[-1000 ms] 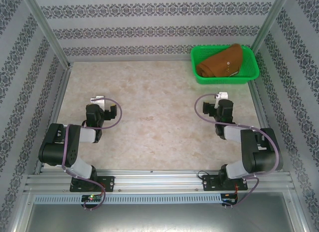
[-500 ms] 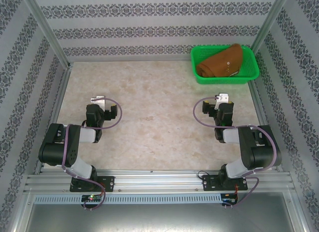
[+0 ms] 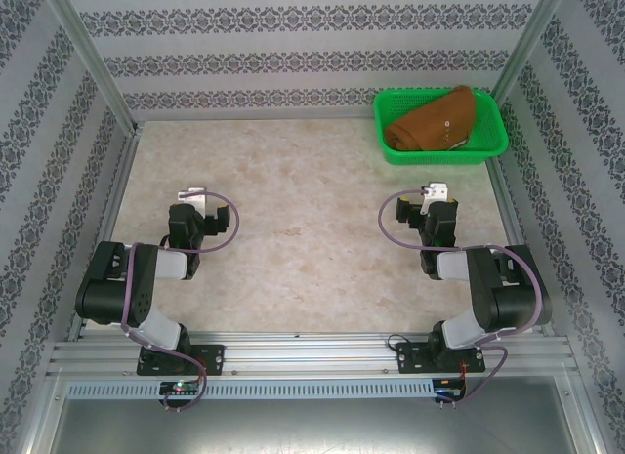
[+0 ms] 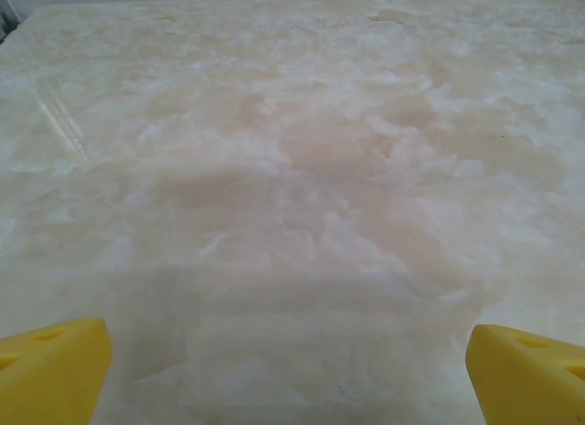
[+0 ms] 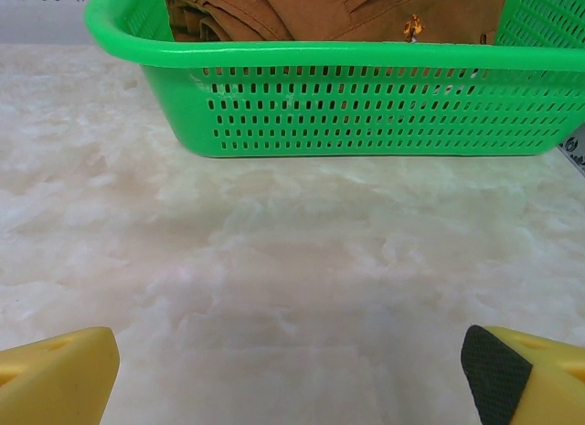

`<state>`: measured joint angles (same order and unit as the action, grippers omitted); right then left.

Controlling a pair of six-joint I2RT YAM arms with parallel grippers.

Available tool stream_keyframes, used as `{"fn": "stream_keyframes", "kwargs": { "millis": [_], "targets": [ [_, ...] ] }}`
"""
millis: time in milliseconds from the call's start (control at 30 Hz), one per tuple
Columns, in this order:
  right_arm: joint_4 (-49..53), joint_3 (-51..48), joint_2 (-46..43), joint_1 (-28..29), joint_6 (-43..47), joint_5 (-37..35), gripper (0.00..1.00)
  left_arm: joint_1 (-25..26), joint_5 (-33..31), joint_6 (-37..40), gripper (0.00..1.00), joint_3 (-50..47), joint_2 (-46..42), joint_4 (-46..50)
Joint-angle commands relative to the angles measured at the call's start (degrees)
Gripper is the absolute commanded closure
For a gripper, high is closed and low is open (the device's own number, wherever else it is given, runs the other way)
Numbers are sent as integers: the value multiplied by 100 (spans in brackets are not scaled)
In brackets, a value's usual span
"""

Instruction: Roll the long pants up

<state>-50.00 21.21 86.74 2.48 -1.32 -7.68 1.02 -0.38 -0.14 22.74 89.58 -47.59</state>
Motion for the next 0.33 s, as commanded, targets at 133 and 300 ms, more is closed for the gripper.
{"fn": "stream_keyframes", "kwargs": {
  "millis": [133, 300],
  "targets": [
    [-130, 67, -27, -37, -79, 58, 2, -31, 74, 49, 0, 72, -18, -31],
    [-173, 52, -31, -37, -63, 90, 2, -31, 81, 49, 0, 72, -17, -31]
  ]
}}
